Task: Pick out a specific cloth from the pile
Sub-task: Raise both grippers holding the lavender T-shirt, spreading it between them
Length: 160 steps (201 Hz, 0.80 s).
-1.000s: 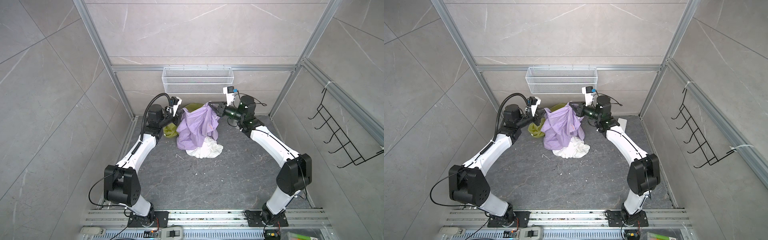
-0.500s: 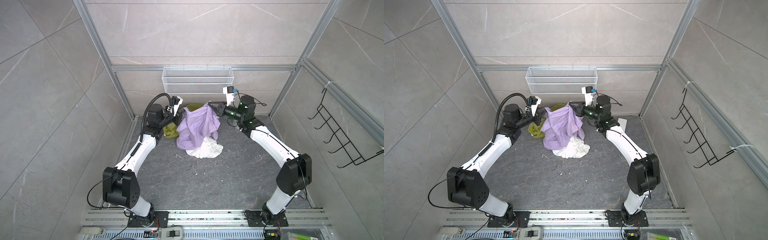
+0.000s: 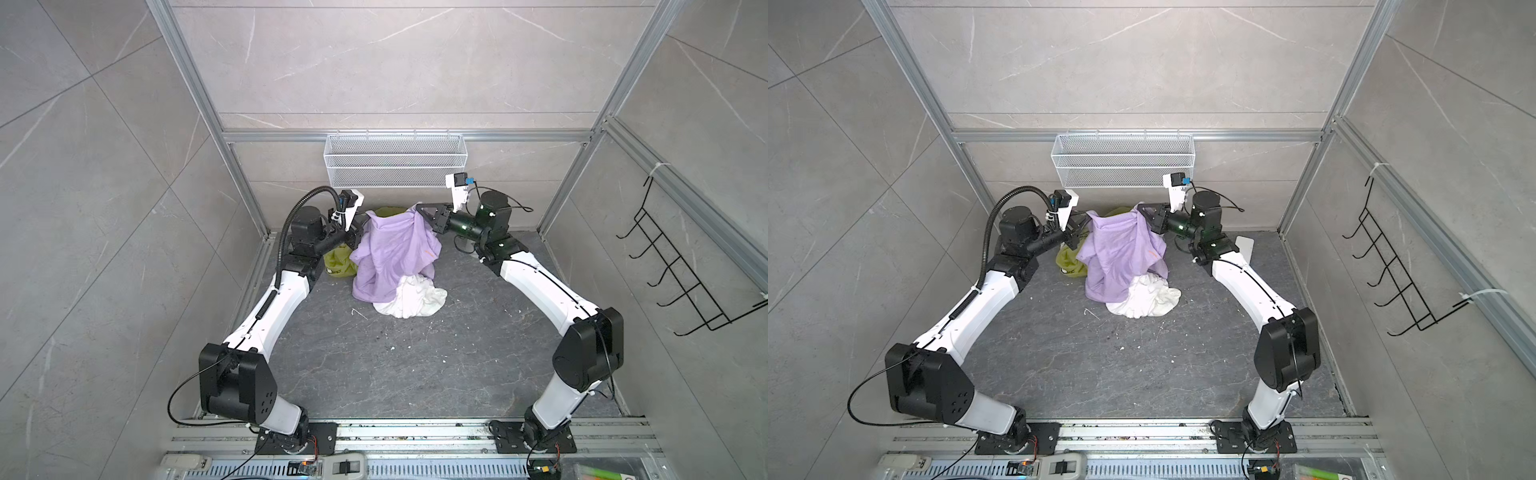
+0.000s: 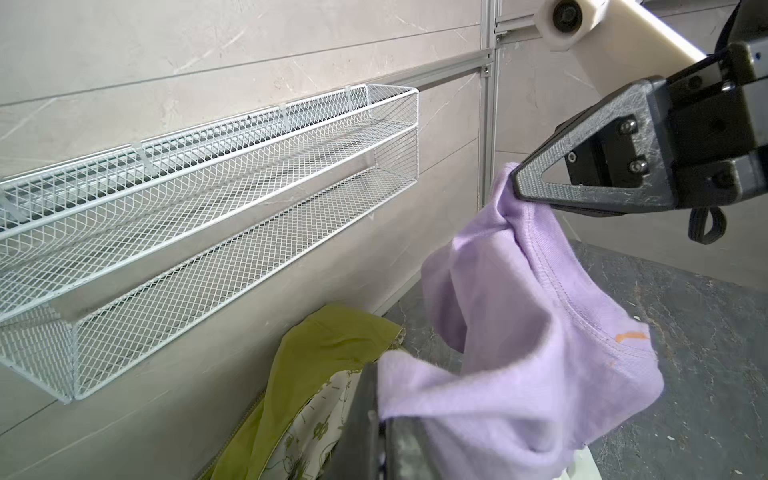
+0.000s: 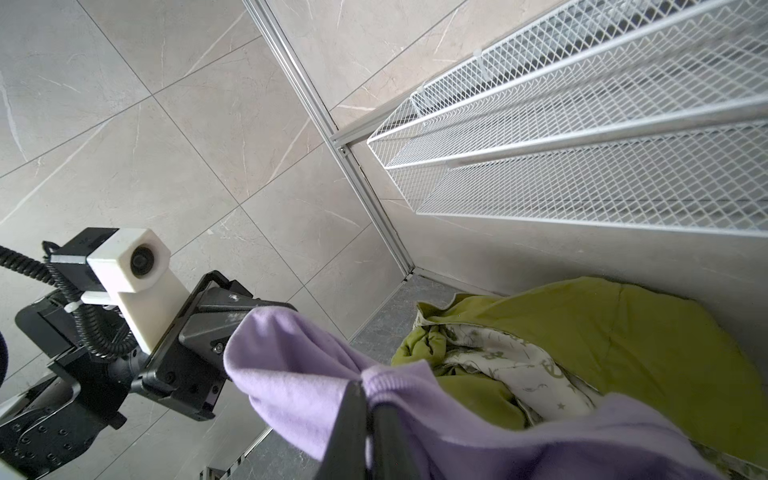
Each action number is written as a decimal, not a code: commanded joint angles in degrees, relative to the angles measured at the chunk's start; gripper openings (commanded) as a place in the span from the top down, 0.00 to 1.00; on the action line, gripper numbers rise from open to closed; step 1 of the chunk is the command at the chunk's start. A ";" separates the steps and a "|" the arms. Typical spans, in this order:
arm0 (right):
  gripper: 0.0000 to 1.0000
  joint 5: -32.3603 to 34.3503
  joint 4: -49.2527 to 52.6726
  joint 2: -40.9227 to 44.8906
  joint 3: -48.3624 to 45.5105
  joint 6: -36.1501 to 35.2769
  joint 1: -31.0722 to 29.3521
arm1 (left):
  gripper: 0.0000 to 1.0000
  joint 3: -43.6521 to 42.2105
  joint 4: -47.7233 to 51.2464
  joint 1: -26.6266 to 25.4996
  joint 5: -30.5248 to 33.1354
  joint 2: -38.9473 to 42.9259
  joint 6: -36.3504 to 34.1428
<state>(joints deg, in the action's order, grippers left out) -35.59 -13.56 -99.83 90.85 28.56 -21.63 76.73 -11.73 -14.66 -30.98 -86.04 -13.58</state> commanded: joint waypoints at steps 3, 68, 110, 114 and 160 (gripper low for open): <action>1.00 0.06 -0.77 2.51 0.43 -0.26 -0.53 | 1.00 2.81 -3.48 -0.30 0.17 3.69 -1.58; 1.00 -0.02 0.20 2.18 2.20 -0.52 -0.61 | 1.00 5.06 -3.35 -0.47 0.31 3.77 -2.05; 1.00 -0.03 0.47 1.98 3.01 -0.53 -0.78 | 1.00 6.88 -2.78 -0.51 0.09 3.16 -2.49; 1.00 -0.04 0.46 2.00 3.08 -0.52 -0.78 | 1.00 7.04 -2.69 -0.60 0.06 3.09 -2.57; 1.00 -0.05 0.97 2.31 3.63 -0.69 -0.81 | 1.00 8.63 -2.69 -0.75 -0.13 2.57 -2.60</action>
<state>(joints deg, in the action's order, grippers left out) -35.59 -12.88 -99.83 92.12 28.53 -22.00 81.71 -11.49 -15.09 -30.52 -85.65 -15.18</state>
